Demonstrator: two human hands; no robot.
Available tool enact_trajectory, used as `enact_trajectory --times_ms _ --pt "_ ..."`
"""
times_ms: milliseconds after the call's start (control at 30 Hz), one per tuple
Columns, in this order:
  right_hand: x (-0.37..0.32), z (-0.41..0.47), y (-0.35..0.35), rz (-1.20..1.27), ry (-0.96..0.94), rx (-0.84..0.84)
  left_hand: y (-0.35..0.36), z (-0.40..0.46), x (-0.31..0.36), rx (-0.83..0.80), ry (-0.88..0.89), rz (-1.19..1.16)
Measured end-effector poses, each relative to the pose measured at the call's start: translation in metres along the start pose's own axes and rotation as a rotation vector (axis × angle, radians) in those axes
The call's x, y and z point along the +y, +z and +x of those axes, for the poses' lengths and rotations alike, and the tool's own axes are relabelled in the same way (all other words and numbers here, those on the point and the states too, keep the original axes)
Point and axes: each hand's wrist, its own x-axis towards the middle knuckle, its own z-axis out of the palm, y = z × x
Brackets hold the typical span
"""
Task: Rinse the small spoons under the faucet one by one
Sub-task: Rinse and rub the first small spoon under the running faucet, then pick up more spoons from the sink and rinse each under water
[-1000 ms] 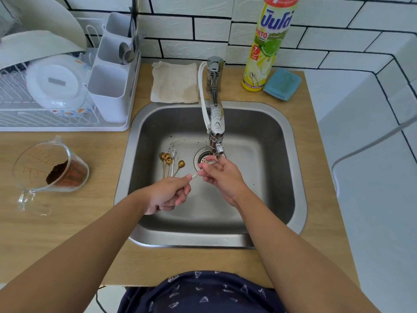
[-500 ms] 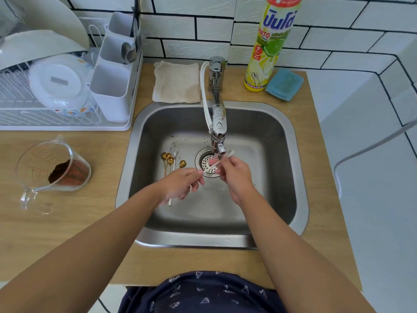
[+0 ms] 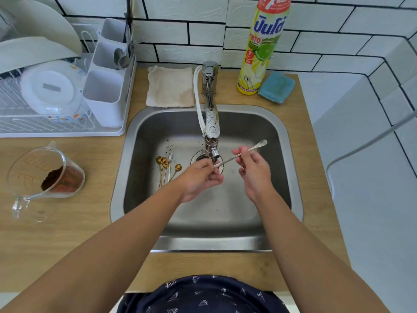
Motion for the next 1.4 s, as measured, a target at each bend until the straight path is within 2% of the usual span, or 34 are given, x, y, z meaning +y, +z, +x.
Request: enact_trajectory --times_ms 100,233,333,500,567,600,700,767,900,1000,1133,1267,1400 --pt "0.003 -0.003 0.01 -0.002 0.011 0.013 -0.026 -0.013 -0.005 0.032 -0.014 0.076" --pt "0.014 -0.011 0.032 0.265 0.153 -0.064 -0.042 -0.03 -0.014 0.012 -0.039 0.312" --pt "0.027 -0.022 0.052 0.442 0.273 -0.114 -0.03 -0.033 -0.021 0.015 -0.014 0.339" --pt "0.031 -0.019 0.051 0.538 0.291 -0.07 -0.029 -0.03 -0.026 -0.035 -0.033 0.323" --pt "0.029 -0.017 0.045 0.563 0.309 -0.062 -0.04 -0.026 -0.024 -0.049 -0.065 0.393" --pt "0.029 -0.017 0.042 0.577 0.321 -0.067 -0.048 -0.021 -0.023 0.006 -0.057 0.513" --pt "0.026 -0.018 0.037 0.593 0.352 -0.088 -0.081 -0.005 -0.022 0.319 0.069 1.146" --pt "0.025 -0.02 0.035 0.595 0.37 -0.1 -0.1 0.004 -0.024 0.413 0.08 1.293" --pt "0.025 -0.02 0.034 0.588 0.382 -0.119 -0.105 0.007 -0.033 0.418 -0.033 1.539" --pt "0.026 -0.02 0.032 0.569 0.381 -0.125 -0.104 0.009 -0.036 0.427 -0.045 1.571" --pt "0.03 -0.02 0.028 0.543 0.385 -0.123 -0.105 0.012 -0.032 0.452 -0.043 1.465" --pt "0.035 -0.019 0.026 0.507 0.381 -0.089 -0.098 0.009 -0.022 0.409 0.132 1.369" --pt "0.039 -0.018 0.03 0.352 0.328 -0.016 -0.08 0.007 -0.015 0.307 0.283 1.366"
